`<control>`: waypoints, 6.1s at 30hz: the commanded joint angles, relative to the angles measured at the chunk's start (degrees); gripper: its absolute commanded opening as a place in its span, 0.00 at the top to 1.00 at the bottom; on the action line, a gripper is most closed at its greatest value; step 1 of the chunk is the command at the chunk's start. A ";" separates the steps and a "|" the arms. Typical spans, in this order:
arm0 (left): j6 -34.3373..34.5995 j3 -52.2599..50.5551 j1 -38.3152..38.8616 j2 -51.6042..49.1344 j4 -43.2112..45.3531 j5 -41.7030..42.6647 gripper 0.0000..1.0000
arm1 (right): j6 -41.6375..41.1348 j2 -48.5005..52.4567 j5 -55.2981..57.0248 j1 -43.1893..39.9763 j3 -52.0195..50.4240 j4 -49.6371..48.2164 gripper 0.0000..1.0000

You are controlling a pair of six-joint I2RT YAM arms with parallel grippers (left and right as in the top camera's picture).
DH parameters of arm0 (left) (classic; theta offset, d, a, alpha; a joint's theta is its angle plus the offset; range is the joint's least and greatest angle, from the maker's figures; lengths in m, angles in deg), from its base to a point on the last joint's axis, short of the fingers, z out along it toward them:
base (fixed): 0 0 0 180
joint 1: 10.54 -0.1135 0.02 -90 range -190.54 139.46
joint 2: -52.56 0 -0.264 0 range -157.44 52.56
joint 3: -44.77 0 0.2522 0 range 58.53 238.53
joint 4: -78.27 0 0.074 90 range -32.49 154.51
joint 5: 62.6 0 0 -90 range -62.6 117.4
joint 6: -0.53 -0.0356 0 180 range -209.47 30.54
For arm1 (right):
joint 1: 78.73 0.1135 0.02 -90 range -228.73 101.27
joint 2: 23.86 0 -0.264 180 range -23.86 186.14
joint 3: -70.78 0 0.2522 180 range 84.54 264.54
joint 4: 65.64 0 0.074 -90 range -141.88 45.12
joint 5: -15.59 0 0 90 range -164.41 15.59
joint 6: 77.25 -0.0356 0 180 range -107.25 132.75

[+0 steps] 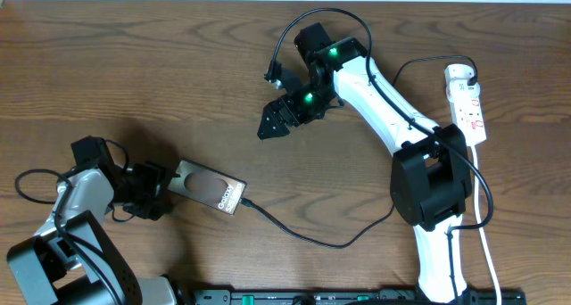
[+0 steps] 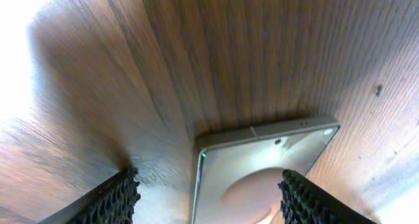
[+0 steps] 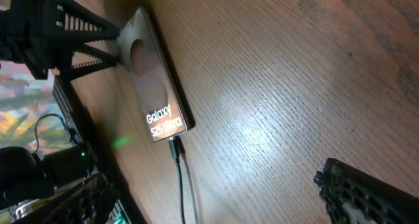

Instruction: Plug charger to phone and switch on socket

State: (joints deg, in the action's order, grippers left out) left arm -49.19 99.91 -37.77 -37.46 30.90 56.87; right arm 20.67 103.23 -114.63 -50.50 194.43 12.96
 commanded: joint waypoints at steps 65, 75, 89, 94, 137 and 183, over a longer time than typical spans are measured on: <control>-23.10 36.57 35.89 13.18 -18.91 -17.14 0.05 | 5.18 -10.71 19.10 -56.00 -0.22 -0.48 0.01; -23.08 36.39 35.89 12.90 -19.04 -17.14 0.05 | 7.61 -1.22 12.98 -55.80 -0.22 -1.14 0.01; -23.10 36.39 35.89 12.81 -19.08 -17.14 0.05 | 7.63 4.94 8.70 -51.74 -0.24 -2.73 0.01; -23.10 36.35 35.89 12.81 -19.10 -17.14 0.05 | 7.56 4.94 9.97 -50.25 -0.24 -3.08 0.01; -23.10 36.28 35.89 12.81 -19.96 -17.14 0.05 | -0.63 4.68 8.50 -47.65 -11.50 -9.77 0.01; -23.10 36.28 35.89 12.81 -19.96 -17.14 0.05 | -11.39 -22.93 24.44 -51.15 2.69 1.07 0.01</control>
State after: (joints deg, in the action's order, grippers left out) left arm -71.53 135.94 -1.86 -24.58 11.01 40.55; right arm 11.99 87.97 -90.09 -101.54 195.32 12.59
